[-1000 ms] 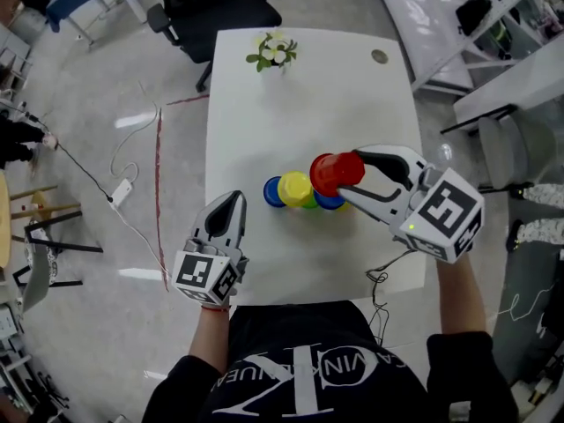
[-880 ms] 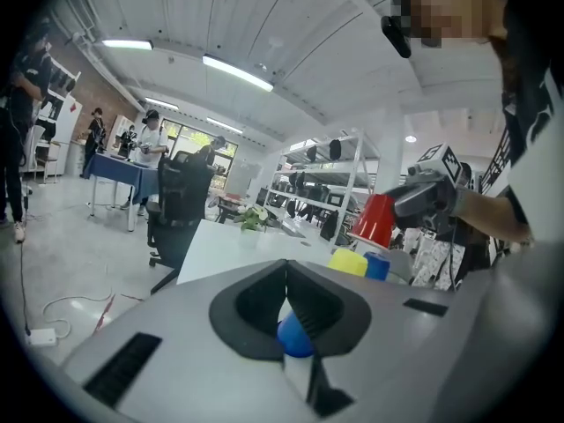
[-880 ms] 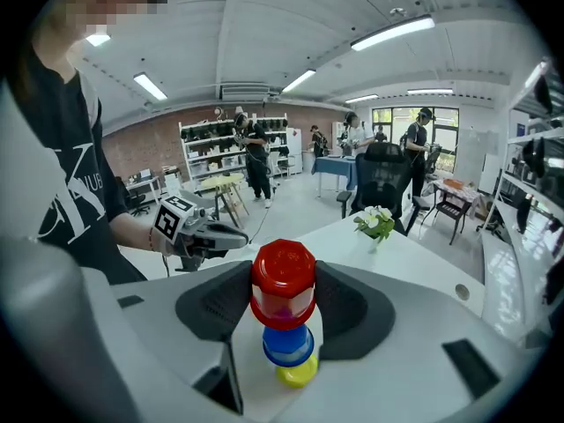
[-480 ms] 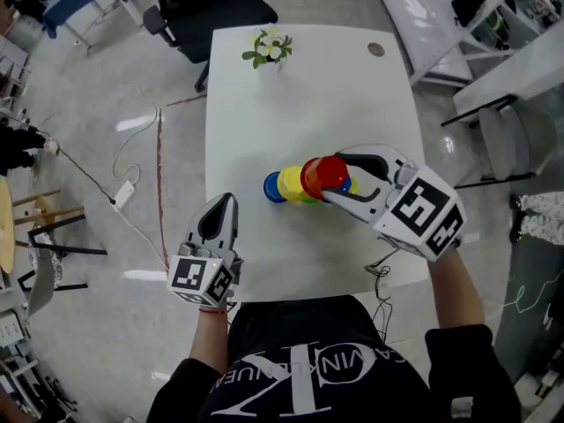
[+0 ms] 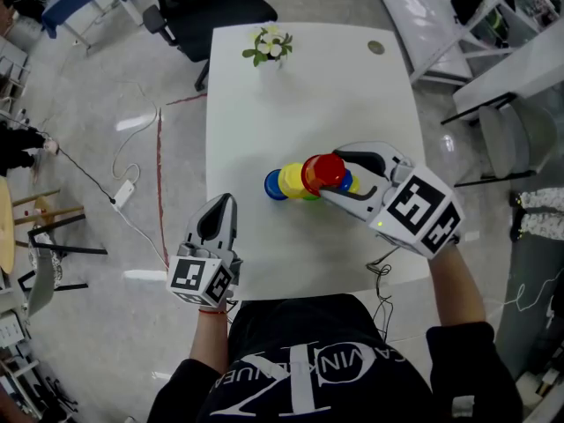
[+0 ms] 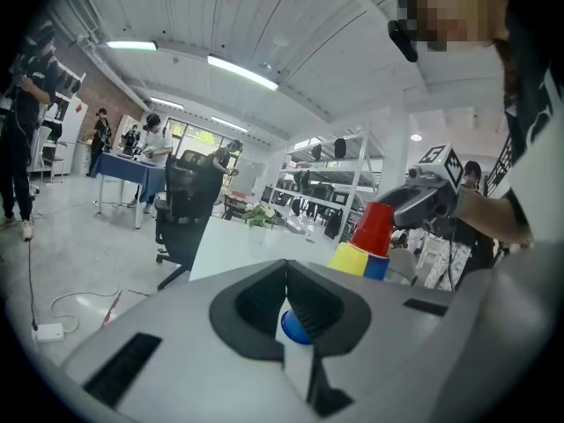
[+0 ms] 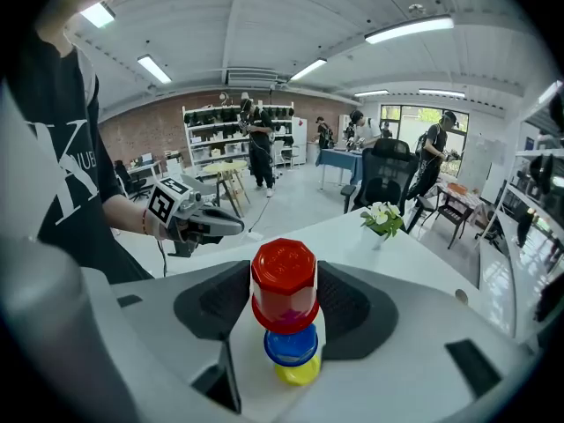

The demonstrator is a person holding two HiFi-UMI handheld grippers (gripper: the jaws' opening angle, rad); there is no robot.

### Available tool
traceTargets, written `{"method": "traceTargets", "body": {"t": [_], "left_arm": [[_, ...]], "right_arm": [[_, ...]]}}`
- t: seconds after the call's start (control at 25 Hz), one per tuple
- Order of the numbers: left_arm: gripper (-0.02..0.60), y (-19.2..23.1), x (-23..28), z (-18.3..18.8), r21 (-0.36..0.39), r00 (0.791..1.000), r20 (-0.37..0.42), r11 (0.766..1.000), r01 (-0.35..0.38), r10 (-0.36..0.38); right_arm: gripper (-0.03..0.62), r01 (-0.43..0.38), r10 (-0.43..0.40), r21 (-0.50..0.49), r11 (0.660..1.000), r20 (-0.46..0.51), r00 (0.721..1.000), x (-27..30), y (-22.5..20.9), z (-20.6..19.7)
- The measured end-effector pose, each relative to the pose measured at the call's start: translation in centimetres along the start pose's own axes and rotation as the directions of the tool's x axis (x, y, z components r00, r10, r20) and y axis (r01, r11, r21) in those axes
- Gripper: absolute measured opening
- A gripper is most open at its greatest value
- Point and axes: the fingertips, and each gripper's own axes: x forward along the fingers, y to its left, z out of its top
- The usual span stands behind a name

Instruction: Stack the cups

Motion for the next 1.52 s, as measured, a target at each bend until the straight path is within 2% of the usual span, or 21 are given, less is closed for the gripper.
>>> {"method": "traceTargets", "body": {"t": [0.2, 0.36, 0.52, 0.68, 0.8, 0.92, 1.0, 1.12, 1.28, 1.4, 1.52], "left_arm": [[0.005, 0.1, -0.1, -0.3, -0.003, 1.000, -0.004, 1.000, 0.004, -0.004], [0.005, 0.0, -0.2, -0.4, 0.000, 1.000, -0.004, 1.000, 0.008, -0.008], [0.005, 0.1, -0.3, -0.3, -0.001, 1.000, -0.003, 1.000, 0.008, -0.008], [0.005, 0.2, -0.4, -0.3, 0.004, 1.000, 0.002, 1.000, 0.009, -0.009], [0.005, 0.3, -0.6, 0.1, 0.011, 1.000, 0.010, 1.000, 0.010, -0.010], [0.005, 0.4, -0.7, 0.4, 0.016, 1.000, 0.022, 1.000, 0.009, -0.009], [0.005, 0.2, -0.5, 0.6, 0.019, 0.999, 0.035, 1.000, 0.014, -0.014], [0.005, 0.1, -0.5, 1.1, 0.032, 0.998, 0.052, 0.999, 0.018, -0.019], [0.005, -0.3, -0.9, 1.7, 0.067, 0.996, 0.084, 0.998, 0.017, -0.023], [0.005, -1.0, -0.9, 1.8, 0.090, 0.994, 0.094, 0.995, 0.037, -0.046], [0.005, -1.8, -1.0, 1.9, 0.120, 0.992, 0.100, 0.991, 0.063, -0.075]], "right_arm": [[0.288, -0.006, 0.006, 0.007, 1.000, 0.002, 1.000, 0.2, 0.2, -0.3], [0.307, -0.018, 0.016, 0.034, 0.999, 0.046, 0.999, 0.0, 0.3, 0.2], [0.317, 0.005, -0.009, 0.058, 0.998, 0.064, 0.998, -0.5, -0.1, 0.2], [0.322, 0.027, -0.044, 0.140, 0.990, 0.116, 0.992, -1.5, -0.3, -0.1], [0.324, 0.034, -0.079, 0.217, 0.976, 0.204, 0.976, -2.9, -0.3, 0.3], [0.309, 0.063, -0.144, 0.265, 0.962, 0.300, 0.943, -4.6, -0.3, 0.8], [0.268, 0.100, -0.203, 0.291, 0.951, 0.350, 0.915, -5.9, -0.4, 0.8], [0.167, 0.158, -0.290, 0.328, 0.931, 0.406, 0.866, -7.4, -0.3, 0.6], [0.014, 0.209, -0.387, 0.379, 0.902, 0.488, 0.782, -8.9, 0.9, 0.4], [0.010, 0.211, -0.425, 0.416, 0.884, 0.530, 0.734, -9.3, 2.4, 0.0], [0.009, 0.231, -0.454, 0.433, 0.871, 0.533, 0.714, -8.8, 3.8, -1.0]]}}
